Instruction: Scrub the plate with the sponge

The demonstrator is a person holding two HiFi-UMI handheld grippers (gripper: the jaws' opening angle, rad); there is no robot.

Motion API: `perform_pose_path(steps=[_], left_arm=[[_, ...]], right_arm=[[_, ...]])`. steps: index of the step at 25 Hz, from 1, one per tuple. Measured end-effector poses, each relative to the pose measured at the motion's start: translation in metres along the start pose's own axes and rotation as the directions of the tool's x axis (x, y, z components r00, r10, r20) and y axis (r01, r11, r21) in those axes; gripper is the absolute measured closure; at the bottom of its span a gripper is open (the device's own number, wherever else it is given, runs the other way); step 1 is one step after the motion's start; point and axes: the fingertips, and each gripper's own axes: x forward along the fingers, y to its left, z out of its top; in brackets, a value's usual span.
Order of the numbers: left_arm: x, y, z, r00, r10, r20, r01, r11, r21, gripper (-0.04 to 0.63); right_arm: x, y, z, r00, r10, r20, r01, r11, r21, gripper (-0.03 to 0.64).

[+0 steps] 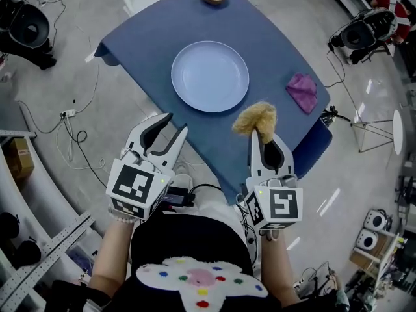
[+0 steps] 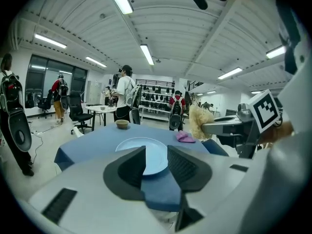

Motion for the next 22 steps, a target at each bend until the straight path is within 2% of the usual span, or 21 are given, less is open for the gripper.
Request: perform_pose_path(steps=[8,12,22], left_arm=[[0.015,0.017,-0.006,1.000,0.026,-0.008,-0.027,0.998,-0.061,0.446],[0.022,0.027,-0.005,0.998,0.068,-0.008,-0.068,0.994,-0.088,0.442],[0.047,0.052,-0.021,0.984,0.166,-0.058,-0.174,0.966,-0.190,0.428]], right_arm=[[0.016,0.006,-0.001,0.999,0.030,-0.021,-0.031,0.999,-0.036,0.572],[0.028,0.001,0.004,0.998,0.051,-0.021,-0.052,0.998,-0.046,0.572],[0.054,-0.007,-0.001,0.991,0.127,-0.041,-0.129,0.991,-0.029,0.572]])
